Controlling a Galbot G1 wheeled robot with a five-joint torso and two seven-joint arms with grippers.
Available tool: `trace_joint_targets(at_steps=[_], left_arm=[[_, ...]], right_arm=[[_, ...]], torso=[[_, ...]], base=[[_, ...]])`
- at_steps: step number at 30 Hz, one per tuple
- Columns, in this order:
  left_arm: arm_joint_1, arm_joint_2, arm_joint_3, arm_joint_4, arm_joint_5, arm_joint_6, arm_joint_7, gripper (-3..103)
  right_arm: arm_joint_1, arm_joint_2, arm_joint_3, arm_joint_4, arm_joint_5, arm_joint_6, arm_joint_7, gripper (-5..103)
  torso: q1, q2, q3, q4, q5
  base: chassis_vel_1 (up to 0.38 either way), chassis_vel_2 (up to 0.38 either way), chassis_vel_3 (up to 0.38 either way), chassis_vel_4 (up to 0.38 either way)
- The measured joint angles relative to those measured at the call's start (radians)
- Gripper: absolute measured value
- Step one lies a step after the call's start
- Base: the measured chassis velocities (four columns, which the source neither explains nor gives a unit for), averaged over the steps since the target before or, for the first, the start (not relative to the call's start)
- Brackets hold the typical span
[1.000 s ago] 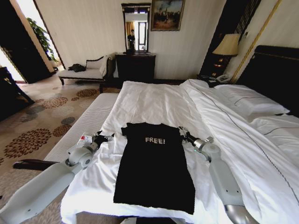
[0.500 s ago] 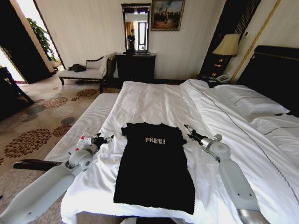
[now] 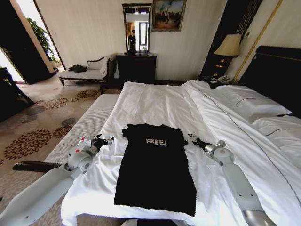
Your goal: Fold the clothes on the bed.
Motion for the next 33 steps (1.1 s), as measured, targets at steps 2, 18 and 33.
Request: trace_joint_targets(at_steps=[2, 18, 33], left_arm=[[0.004, 0.004, 0.0, -0.007, -0.001, 0.0, 0.0, 100], [0.015, 0.023, -0.015, -0.015, -0.011, -0.001, 0.0, 100], [0.036, 0.028, -0.038, -0.016, -0.014, -0.004, 0.003, 100]], right_arm=[[0.037, 0.004, -0.024, -0.028, -0.009, -0.001, -0.005, 95], [0.1, 0.031, -0.097, -0.087, -0.082, -0.004, -0.027, 53], [0.109, 0.022, -0.107, -0.071, -0.088, -0.009, -0.028, 5]], torso=[[0.0, 0.0, 0.0, 0.0007, -0.0002], [0.0, 0.0, 0.0, 0.0002, 0.0], [0.0, 0.0, 0.0, 0.0003, -0.0001]], base=[[0.0, 0.0, 0.0, 0.0], [0.0, 0.0, 0.0, 0.0], [0.0, 0.0, 0.0, 0.0]])
